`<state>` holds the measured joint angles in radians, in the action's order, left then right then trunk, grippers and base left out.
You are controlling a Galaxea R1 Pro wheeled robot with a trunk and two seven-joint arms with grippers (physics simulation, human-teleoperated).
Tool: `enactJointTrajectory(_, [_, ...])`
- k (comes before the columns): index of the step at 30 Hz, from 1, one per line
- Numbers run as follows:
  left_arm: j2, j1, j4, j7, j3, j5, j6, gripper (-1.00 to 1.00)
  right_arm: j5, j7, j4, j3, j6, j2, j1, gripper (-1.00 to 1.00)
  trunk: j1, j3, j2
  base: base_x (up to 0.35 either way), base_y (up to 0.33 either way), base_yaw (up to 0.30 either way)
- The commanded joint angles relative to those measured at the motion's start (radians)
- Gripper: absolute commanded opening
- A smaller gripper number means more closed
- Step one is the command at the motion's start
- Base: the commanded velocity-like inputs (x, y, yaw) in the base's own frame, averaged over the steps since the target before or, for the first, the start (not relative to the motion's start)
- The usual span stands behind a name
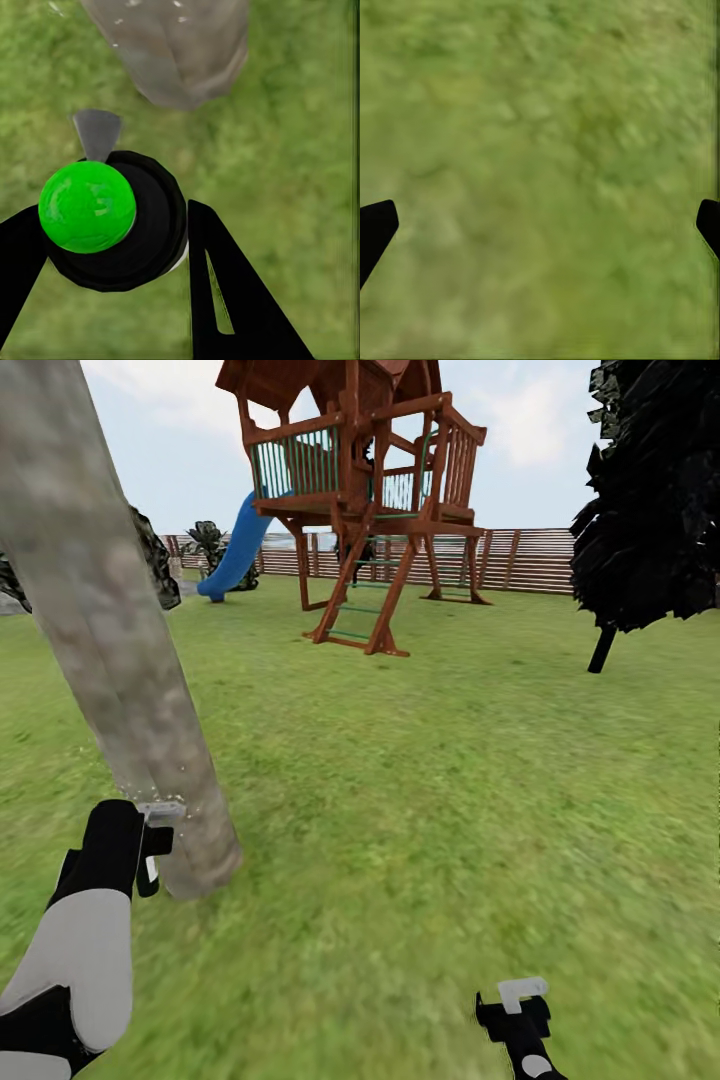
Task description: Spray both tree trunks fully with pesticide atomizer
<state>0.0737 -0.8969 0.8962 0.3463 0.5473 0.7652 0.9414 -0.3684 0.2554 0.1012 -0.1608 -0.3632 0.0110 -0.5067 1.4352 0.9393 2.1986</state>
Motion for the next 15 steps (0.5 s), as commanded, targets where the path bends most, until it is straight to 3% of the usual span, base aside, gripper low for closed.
enactJointTrajectory(1, [0.000,-0.001,0.001,0.010,0.002,0.010,0.002,-1.00,-0.010,0.002,-0.001,-0.008,-0.003,0.000,-0.001,1.00,0.000,0.001,0.000,0.092,-0.262,0.000])
enactJointTrajectory(9, [0.004,0.000,-0.009,0.008,0.001,0.010,0.001,-1.00,-0.010,0.002,-0.001,-0.008,-0.003,0.000,-0.001,1.00,0.000,0.001,0.000,0.119,-0.264,0.005])
enactJointTrajectory(15, [0.006,0.002,-0.014,0.006,0.001,0.018,0.000,-1.00,-0.010,0.002,0.000,-0.008,-0.003,0.000,-0.001,1.00,0.000,0.001,0.000,0.154,-0.264,0.243])
